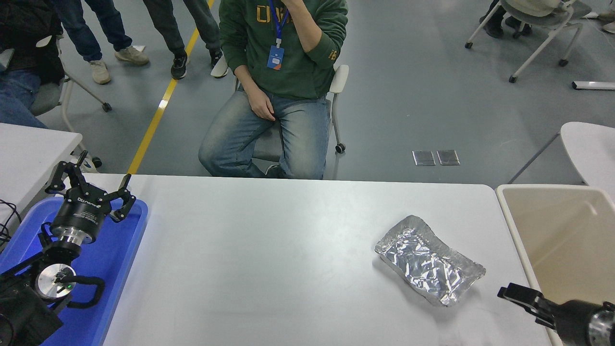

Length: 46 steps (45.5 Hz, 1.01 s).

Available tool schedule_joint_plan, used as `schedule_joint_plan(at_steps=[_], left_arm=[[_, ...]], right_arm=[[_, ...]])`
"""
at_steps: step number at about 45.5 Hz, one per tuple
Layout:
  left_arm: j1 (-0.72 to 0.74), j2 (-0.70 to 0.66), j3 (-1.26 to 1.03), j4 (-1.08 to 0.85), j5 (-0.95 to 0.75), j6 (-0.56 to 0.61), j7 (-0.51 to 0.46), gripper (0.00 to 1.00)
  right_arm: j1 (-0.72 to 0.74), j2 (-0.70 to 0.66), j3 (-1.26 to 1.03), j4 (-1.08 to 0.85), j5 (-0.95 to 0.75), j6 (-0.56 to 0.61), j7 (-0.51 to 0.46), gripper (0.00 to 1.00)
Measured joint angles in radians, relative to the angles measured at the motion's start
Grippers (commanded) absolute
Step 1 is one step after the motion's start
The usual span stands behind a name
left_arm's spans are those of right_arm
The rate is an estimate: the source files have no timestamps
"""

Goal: Clean the table surface

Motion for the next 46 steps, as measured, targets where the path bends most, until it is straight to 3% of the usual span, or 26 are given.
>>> schedule_joint_plan(at_steps=[17, 46], left_arm=[[0.000, 0.000, 0.000, 0.000, 0.000, 0.000, 0.000, 1.00], [0.000, 0.000, 0.000, 0.000, 0.000, 0.000, 0.000, 1.00]], right_arm=[[0.033, 0.170, -0.011, -0.067, 0.129, 0.001, -0.079, 1.00], [0.033, 0.399, -0.021, -0.307, 0.135, 0.002, -0.092, 0.98]])
